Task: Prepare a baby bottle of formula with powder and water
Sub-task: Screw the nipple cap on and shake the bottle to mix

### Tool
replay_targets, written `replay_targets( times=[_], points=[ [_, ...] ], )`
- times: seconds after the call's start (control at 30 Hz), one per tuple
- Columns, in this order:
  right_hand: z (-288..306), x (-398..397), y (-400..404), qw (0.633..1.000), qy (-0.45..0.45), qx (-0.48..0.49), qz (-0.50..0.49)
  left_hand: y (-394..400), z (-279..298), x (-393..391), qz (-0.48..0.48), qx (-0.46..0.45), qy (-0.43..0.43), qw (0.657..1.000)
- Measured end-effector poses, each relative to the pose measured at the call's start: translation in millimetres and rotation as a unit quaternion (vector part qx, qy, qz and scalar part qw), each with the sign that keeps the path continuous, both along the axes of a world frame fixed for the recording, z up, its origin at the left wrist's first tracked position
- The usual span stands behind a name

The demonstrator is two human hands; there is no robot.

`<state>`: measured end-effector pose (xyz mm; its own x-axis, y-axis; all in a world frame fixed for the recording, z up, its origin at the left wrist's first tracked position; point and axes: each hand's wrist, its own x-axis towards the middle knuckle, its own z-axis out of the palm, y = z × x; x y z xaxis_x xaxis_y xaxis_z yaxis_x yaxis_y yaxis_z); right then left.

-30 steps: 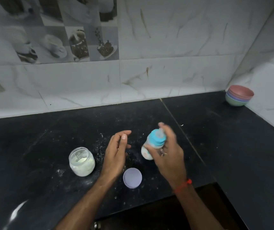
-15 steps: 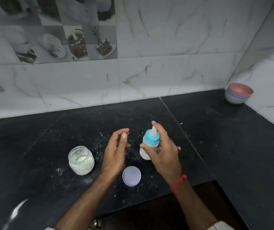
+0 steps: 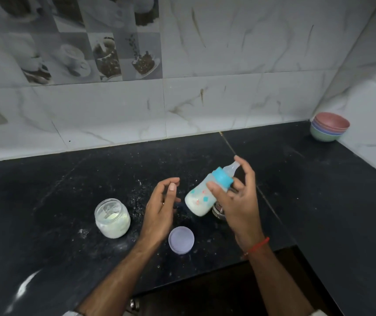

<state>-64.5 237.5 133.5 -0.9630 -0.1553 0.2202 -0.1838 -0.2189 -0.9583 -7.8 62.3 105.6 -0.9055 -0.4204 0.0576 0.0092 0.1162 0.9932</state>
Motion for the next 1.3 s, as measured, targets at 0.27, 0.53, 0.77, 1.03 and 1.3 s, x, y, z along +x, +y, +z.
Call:
replay_targets(
  times=[0.27, 0.53, 0.77, 1.03, 1.3],
  points=[
    [24, -3, 8, 0.977, -0.048, -0.144, 0.152, 3, 6, 1, -0.002, 0.000, 0.005, 1.000],
    [38, 3, 6, 0.958, 0.034, -0.145, 0.245, 3, 10, 2, -0.010, 0.014, 0.026, 1.000],
    [50, 8, 3, 0.986, 0.103, -0.053, 0.122, 2, 8, 0, -0.003, 0.016, 0.031, 0.999],
    [28, 10, -3, 0.949, 0.274, 0.132, -0.085, -3, 7, 1, 0.013, -0.005, 0.021, 1.000],
    [30, 11, -10, 0.939, 0.299, 0.109, -0.132, -3, 4, -1, 0.019, -0.012, 0.014, 1.000]
  ],
)
